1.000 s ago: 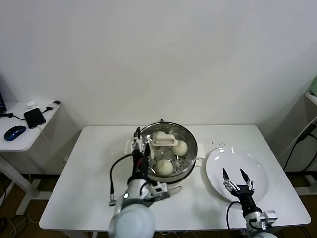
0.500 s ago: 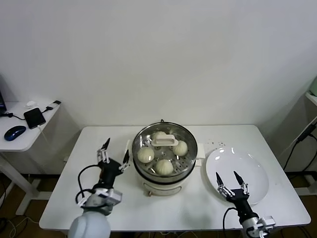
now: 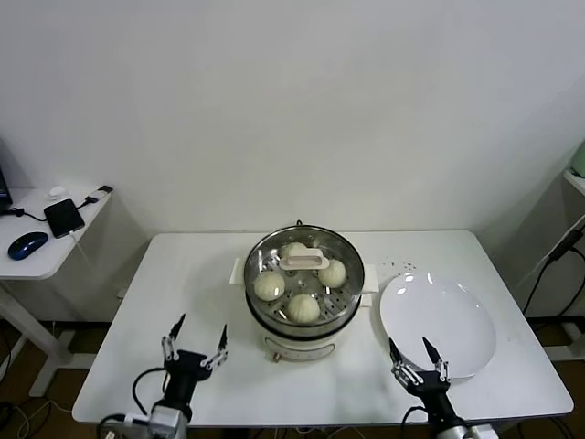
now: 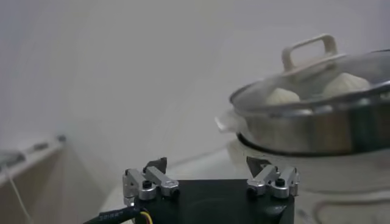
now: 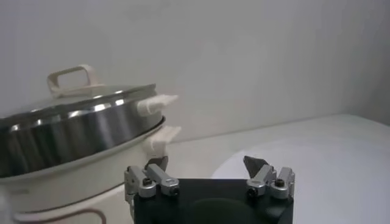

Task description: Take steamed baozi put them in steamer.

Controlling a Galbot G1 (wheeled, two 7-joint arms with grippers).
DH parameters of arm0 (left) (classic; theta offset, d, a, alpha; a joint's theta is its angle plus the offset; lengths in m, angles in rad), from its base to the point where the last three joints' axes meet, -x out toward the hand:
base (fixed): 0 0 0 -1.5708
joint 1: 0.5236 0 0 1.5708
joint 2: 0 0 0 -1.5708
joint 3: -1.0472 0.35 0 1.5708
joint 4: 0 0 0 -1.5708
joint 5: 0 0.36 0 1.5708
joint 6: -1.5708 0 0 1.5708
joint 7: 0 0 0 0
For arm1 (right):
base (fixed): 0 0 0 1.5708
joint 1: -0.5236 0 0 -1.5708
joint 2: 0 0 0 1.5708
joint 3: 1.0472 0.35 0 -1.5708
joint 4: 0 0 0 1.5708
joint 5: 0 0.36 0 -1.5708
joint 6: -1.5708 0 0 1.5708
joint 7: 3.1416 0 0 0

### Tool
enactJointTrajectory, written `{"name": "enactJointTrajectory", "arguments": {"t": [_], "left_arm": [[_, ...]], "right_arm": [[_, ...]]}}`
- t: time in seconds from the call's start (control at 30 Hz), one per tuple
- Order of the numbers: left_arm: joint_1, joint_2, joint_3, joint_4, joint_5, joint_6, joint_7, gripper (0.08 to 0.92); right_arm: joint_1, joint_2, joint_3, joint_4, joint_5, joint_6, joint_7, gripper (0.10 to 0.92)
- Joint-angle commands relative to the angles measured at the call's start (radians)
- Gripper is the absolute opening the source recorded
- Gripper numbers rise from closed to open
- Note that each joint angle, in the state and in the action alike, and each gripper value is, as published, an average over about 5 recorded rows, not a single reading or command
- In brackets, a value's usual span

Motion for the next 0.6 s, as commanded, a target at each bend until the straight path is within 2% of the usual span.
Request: {"name": "enactJointTrajectory", "arguments": {"t": [0.03,0.3,0.6], "left_arm": [[0.156,-0.005,0.016,-0.029,-0.232,0.032,0.015,0.823],[0.185,-0.01,0.037,-0.112,-0.246,0.093,0.054,0.823],[0.186,-0.026,0.065,-0.14,-0.229,0.114,0.063,0.823]], "right_arm": [[-0.112,0.017,-0.004,0.103,-0.095,-0.026,0.013,0.823],[-0.208,-0.043,-0.011,0.195,-0.13,-0.033,0.045,0.823],[-0.199,-0.058,-0.009,0.204,-0.107,-0.055,0.046,0.823]]}}
